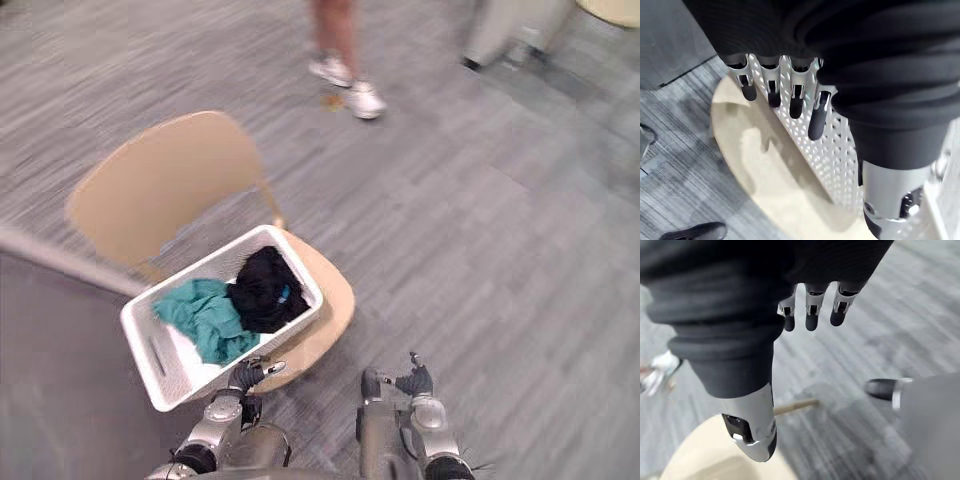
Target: Pick up the laundry basket with both hands and put the clothes into the washing machine.
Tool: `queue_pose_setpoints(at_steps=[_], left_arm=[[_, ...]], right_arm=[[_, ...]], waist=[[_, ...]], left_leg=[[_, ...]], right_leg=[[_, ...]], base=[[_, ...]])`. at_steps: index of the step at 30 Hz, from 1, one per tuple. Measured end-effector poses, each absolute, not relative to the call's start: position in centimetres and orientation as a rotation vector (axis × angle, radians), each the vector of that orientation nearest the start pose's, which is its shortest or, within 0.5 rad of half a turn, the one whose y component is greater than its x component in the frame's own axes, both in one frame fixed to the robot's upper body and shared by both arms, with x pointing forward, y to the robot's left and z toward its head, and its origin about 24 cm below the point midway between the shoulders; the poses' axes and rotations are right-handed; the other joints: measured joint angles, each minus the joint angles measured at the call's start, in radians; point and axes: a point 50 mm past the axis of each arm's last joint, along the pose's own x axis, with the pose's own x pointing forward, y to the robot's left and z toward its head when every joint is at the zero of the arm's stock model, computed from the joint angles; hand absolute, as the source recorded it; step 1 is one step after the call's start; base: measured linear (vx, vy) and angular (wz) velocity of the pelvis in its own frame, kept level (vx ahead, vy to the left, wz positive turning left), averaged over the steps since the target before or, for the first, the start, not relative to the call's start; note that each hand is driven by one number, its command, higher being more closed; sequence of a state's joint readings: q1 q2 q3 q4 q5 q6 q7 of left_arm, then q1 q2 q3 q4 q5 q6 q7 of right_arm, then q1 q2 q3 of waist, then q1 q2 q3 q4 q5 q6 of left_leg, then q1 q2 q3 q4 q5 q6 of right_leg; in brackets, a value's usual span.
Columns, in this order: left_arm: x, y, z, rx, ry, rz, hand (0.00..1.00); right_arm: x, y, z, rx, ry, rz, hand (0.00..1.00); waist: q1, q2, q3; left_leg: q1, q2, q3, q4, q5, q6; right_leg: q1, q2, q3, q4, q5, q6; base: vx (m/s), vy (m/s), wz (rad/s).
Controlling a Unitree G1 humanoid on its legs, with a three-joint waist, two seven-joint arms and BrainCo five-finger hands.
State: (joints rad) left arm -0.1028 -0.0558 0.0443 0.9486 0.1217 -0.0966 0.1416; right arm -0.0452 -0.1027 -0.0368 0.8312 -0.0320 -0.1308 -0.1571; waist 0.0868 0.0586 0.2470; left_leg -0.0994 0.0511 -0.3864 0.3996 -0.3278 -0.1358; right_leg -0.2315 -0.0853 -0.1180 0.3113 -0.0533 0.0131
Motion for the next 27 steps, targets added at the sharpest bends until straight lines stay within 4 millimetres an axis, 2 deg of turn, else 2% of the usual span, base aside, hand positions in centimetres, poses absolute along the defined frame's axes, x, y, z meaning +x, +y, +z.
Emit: queue_pose_setpoints(at_steps=[1, 2, 3, 4, 5, 6, 7, 8, 9, 11, 13, 14, 15, 16, 17, 18, 19, 21, 22, 23, 24, 25, 26, 27], left_arm=[[19.0, 13.6, -12.3, 0.106, 0.752, 0.07, 0.0], [18.5, 13.6, -12.5, 0.107, 0.761, 0.08, 0.0], [17.9, 14.0, -12.8, 0.107, 0.778, 0.097, 0.0], [17.8, 14.1, -12.9, 0.115, 0.786, 0.096, 0.0], [17.3, 14.4, -13.1, 0.141, 0.8, 0.09, 0.0], [16.9, 14.4, -13.3, 0.161, 0.812, 0.076, 0.0], [16.8, 14.5, -13.4, 0.173, 0.817, 0.072, 0.0], [16.7, 14.8, -13.4, 0.188, 0.818, 0.074, 0.0], [16.6, 15.6, -13.5, 0.214, 0.821, 0.08, 0.0], [15.9, 16.8, -13.8, 0.251, 0.843, 0.088, 0.0], [15.2, 17.9, -14.0, 0.276, 0.866, 0.103, 0.0], [14.8, 18.3, -14.1, 0.284, 0.878, 0.108, 0.0], [14.4, 18.5, -14.2, 0.288, 0.887, 0.111, 0.0], [14.2, 18.5, -14.3, 0.3, 0.892, 0.087, 0.0], [14.2, 18.5, -14.3, 0.308, 0.889, 0.083, 0.0], [14.3, 18.6, -14.3, 0.31, 0.888, 0.086, 0.0], [14.2, 18.9, -14.3, 0.315, 0.89, 0.097, 0.0], [13.9, 19.1, -14.3, 0.32, 0.896, 0.101, 0.0], [13.9, 19.2, -14.3, 0.321, 0.894, 0.103, 0.0], [13.9, 19.2, -14.3, 0.322, 0.894, 0.105, 0.0], [14.1, 19.2, -14.3, 0.321, 0.891, 0.105, 0.0], [14.0, 19.1, -14.3, 0.32, 0.891, 0.104, 0.0], [13.6, 18.9, -14.4, 0.323, 0.9, 0.096, 0.0], [13.2, 18.9, -14.6, 0.318, 0.91, 0.1, 0.0]], right_arm=[[19.5, -19.6, -10.6, -0.168, 0.642, -0.199, 0.0], [19.5, -19.7, -10.6, -0.172, 0.635, -0.201, 0.0], [19.3, -19.6, -10.8, -0.17, 0.643, -0.21, 0.0], [19.3, -19.6, -10.8, -0.167, 0.644, -0.214, 0.0], [19.2, -19.6, -10.9, -0.166, 0.648, -0.214, 0.0], [19.0, -19.7, -11.0, -0.167, 0.658, -0.217, 0.0], [18.8, -20.0, -11.1, -0.173, 0.666, -0.225, 0.0], [18.5, -20.2, -11.4, -0.168, 0.681, -0.235, 0.0], [18.3, -19.6, -11.6, -0.152, 0.692, -0.234, 0.0], [18.0, -19.9, -11.7, -0.143, 0.704, -0.278, 0.0], [18.2, -20.5, -11.5, -0.179, 0.699, -0.28, 0.0], [18.1, -20.7, -11.4, -0.199, 0.693, -0.283, 0.0], [18.1, -20.7, -11.2, -0.204, 0.685, -0.283, 0.0], [18.1, -20.7, -10.9, -0.217, 0.67, -0.282, 0.0], [18.1, -20.6, -10.6, -0.238, 0.654, -0.268, 0.0], [18.3, -20.4, -10.1, -0.258, 0.617, -0.254, 0.0], [19.0, -20.0, -8.9, -0.284, 0.548, -0.231, 0.0], [19.3, -20.3, -7.3, -0.326, 0.46, -0.234, 0.0], [19.1, -20.5, -6.6, -0.354, 0.426, -0.241, 0.0], [19.1, -20.6, -6.2, -0.362, 0.406, -0.245, 0.0], [19.2, -21.0, -5.6, -0.387, 0.382, -0.254, 0.0], [19.2, -21.2, -5.4, -0.397, 0.371, -0.259, 0.0], [19.1, -21.4, -4.9, -0.426, 0.351, -0.255, 0.0], [19.0, -21.3, -4.8, -0.441, 0.348, -0.247, 0.0]], waist=[[0.008, -0.002, -0.008], [0.015, 0.0, -0.021], [0.01, -0.026, -0.043], [0.01, -0.025, -0.054], [0.012, -0.034, -0.061], [0.005, -0.035, -0.062], [-0.002, -0.038, -0.062], [-0.001, -0.044, -0.065], [0.007, -0.06, -0.073], [0.004, -0.079, -0.081], [0.004, -0.079, -0.081], [-0.007, -0.084, -0.08], [-0.015, -0.09, -0.079], [-0.031, -0.093, -0.079], [-0.048, -0.089, -0.076], [-0.046, -0.101, -0.082], [-0.051, -0.108, -0.083], [-0.08, -0.113, -0.086], [-0.083, -0.128, -0.096], [-0.083, -0.141, -0.103], [-0.086, -0.139, -0.108], [-0.085, -0.123, -0.108], [-0.082, -0.092, -0.113], [-0.078, -0.085, -0.116]], left_leg=[[-0.013, 0.009, 0.052, -0.035, 0.042, 0.0], [-0.062, 0.021, 0.151, -0.071, 0.149, 0.029], [-0.077, 0.031, 0.296, -0.095, 0.154, 0.045], [-0.088, 0.054, 0.393, -0.113, 0.162, 0.074], [-0.098, 0.096, 0.543, -0.132, 0.179, 0.088], [-0.094, 0.124, 0.651, -0.153, 0.217, 0.078], [-0.101, 0.117, 0.698, -0.164, 0.254, 0.084], [-0.101, 0.096, 0.712, -0.18, 0.266, 0.098], [-0.087, 0.065, 0.687, -0.196, 0.268, 0.102], [-0.064, 0.031, 0.67, -0.204, 0.267, 0.105], [-0.026, 0.012, 0.666, -0.225, 0.253, 0.126], [0.002, -0.004, 0.658, -0.243, 0.245, 0.138], [0.019, -0.015, 0.649, -0.253, 0.242, 0.143], [0.046, -0.027, 0.616, -0.261, 0.228, 0.162], [0.056, -0.026, 0.603, -0.26, 0.224, 0.165], [0.061, -0.026, 0.593, -0.263, 0.223, 0.167], [0.061, -0.025, 0.58, -0.261, 0.227, 0.164], [0.058, -0.024, 0.548, -0.261, 0.235, 0.156], [0.05, -0.041, 0.533, -0.26, 0.24, 0.148], [0.043, -0.056, 0.522, -0.259, 0.244, 0.143], [0.041, -0.054, 0.503, -0.261, 0.249, 0.133], [0.04, -0.044, 0.493, -0.266, 0.256, 0.122], [0.044, -0.02, 0.485, -0.293, 0.264, 0.11], [0.045, -0.002, 0.481, -0.318, 0.276, 0.093]], right_leg=[[0.024, -0.013, -0.039, -0.001, -0.016, 0.007], [0.061, -0.031, -0.119, -0.011, -0.047, 0.012], [0.089, -0.064, -0.183, -0.048, -0.083, 0.041], [0.105, -0.074, -0.228, -0.067, -0.081, 0.048], [0.113, -0.096, -0.277, -0.072, -0.079, 0.051], [0.126, -0.115, -0.321, -0.076, -0.077, 0.059], [0.141, -0.14, -0.361, -0.086, -0.067, 0.074], [0.168, -0.153, -0.396, -0.111, -0.053, 0.093], [0.201, -0.162, -0.412, -0.147, -0.038, 0.11], [0.234, -0.194, -0.434, -0.138, -0.032, 0.116], [0.203, -0.247, -0.422, 0.002, -0.033, 0.116], [0.169, -0.289, -0.401, 0.126, -0.03, 0.111], [0.145, -0.316, -0.375, 0.21, -0.023, 0.084], [0.065, -0.335, -0.266, 0.372, 0.014, 0.002], [0.021, -0.301, -0.162, 0.428, -0.038, 0.03], [-0.001, -0.264, -0.102, 0.418, -0.086, 0.054], [-0.012, -0.209, -0.032, 0.367, -0.133, 0.079], [0.026, -0.125, 0.063, 0.189, -0.154, 0.109], [0.043, -0.115, 0.075, 0.093, -0.142, 0.107], [0.049, -0.117, 0.072, 0.044, -0.102, 0.098], [0.065, -0.112, 0.058, 0.013, -0.093, 0.103], [0.074, -0.099, 0.053, -0.008, -0.084, 0.096], [0.092, -0.072, 0.041, -0.054, -0.065, 0.085], [0.1, -0.05, 0.034, -0.093, -0.043, 0.075]], base=[[0.15, -0.201, 2.04], [0.14, -0.132, 1.97], [0.15, -0.091, 1.91], [0.1, -0.022, 1.74], [0.08, 0.055, 1.45], [0.1, 0.138, 1.46], [0.13, 0.212, 1.34], [0.12, 0.193, 1.11], [0.12, 0.168, 0.78], [0.11, 0.146, 0.42], [0.06, 0.174, 0.2], [0.04, 0.188, 0.22], [0.04, 0.177, 0.43], [0.05, 0.132, 0.54], [0.08, 0.108, 0.5], [0.09, 0.041, 0.27], [0.09, -0.006, 0.2], [0.09, -0.077, 0.61], [0.09, -0.145, 0.71], [0.07, -0.15, 0.55], [0.05, -0.137, 0.38], [0.04, -0.124, 0.25], [0.04, -0.147, 0.01], [0.04, -0.182, -0.07]])
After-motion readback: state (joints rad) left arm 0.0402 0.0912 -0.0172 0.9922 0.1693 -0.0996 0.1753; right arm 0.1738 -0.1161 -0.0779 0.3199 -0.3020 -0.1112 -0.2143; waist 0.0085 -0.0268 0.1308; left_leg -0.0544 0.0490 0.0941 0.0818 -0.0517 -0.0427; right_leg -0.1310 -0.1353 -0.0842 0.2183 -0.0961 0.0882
